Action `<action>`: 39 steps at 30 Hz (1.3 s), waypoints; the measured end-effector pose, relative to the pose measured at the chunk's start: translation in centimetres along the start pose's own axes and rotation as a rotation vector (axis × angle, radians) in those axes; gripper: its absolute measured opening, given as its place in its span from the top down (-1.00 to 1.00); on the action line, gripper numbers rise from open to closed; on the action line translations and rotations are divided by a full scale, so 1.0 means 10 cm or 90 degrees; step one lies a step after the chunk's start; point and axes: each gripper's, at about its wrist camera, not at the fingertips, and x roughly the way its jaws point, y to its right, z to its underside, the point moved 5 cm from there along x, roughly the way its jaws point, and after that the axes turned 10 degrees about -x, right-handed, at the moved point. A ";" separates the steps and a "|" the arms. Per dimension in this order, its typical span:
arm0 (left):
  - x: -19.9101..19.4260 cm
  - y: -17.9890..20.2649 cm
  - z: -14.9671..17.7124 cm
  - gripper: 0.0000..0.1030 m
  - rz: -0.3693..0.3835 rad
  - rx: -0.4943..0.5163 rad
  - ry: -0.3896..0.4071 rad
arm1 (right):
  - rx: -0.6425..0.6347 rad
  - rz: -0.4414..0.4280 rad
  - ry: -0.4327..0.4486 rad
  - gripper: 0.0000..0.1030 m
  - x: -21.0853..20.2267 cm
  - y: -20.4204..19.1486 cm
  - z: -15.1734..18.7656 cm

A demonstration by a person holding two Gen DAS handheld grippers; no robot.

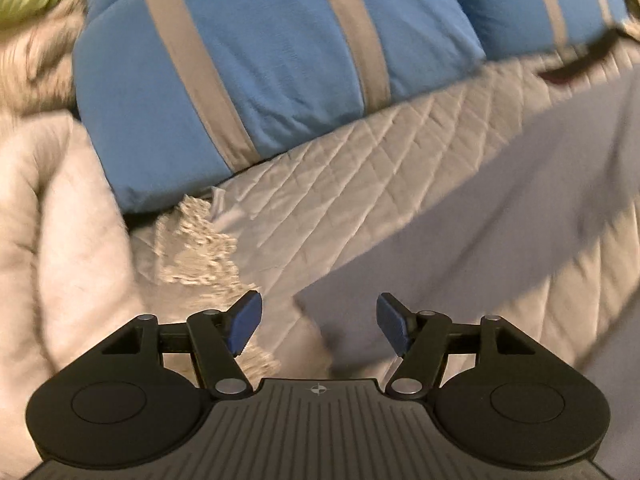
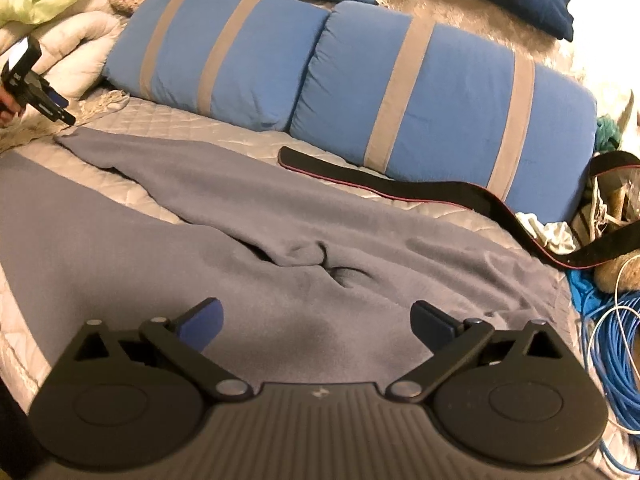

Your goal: Fold clothes

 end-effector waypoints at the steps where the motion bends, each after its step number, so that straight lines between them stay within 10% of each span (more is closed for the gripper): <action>1: 0.05 0.00 -0.01 -0.21 0.007 -0.016 0.005 | 0.003 -0.001 0.000 -1.00 0.02 0.01 -0.01; 7: 0.43 0.08 -0.08 -0.12 0.038 -0.051 0.017 | 0.011 -0.019 0.003 -1.00 0.17 0.09 -0.07; 11: 0.73 0.07 -0.06 0.72 0.049 -0.098 -0.013 | -0.015 -0.020 0.013 -1.00 0.24 0.24 -0.12; 14: 0.78 0.13 -0.01 0.95 0.042 -0.096 -0.012 | -0.015 -0.014 0.009 -1.00 0.31 0.47 -0.13; 39: 0.43 0.13 -0.06 0.97 -0.001 -0.106 0.056 | 0.207 0.138 -0.110 -0.65 1.69 2.75 0.37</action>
